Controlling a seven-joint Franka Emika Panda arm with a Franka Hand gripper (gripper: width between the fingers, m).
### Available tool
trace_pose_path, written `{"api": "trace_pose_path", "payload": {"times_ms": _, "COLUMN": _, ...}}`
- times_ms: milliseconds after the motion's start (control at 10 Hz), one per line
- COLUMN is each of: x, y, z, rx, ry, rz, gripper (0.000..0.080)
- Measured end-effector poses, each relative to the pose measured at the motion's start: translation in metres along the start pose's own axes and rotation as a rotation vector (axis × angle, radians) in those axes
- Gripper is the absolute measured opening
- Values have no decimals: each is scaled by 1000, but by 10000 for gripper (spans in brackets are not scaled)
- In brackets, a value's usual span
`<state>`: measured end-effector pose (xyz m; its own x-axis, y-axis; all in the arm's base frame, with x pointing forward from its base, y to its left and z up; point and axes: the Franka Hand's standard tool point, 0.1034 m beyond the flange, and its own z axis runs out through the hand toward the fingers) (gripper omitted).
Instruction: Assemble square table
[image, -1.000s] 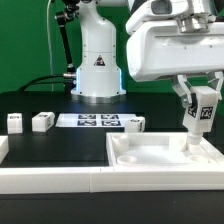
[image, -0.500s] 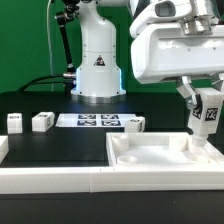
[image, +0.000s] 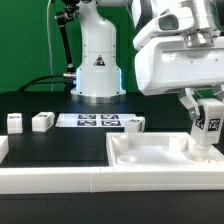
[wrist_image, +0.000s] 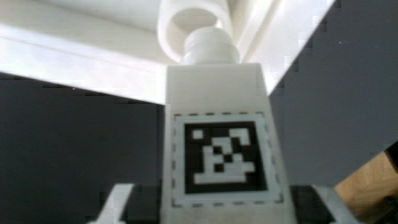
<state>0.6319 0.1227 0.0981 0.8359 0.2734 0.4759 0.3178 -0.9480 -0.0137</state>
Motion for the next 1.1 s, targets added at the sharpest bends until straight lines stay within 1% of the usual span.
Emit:
{"api": "trace_pose_path", "payload": {"times_ms": 300, "x": -3, "y": 1, "z": 2, "rx": 0, "ry": -5, "rz": 2, "gripper": 290}}
{"api": "trace_pose_path", "payload": {"times_ms": 700, "x": -7, "y": 6, "z": 9, "rx": -2, "ry": -13, "rz": 7, "gripper": 290}}
{"api": "trace_pose_path", "payload": {"times_ms": 1100, "x": -10, "y": 1, "z": 14, "rx": 0, "ry": -3, "rz": 2, "gripper": 290}}
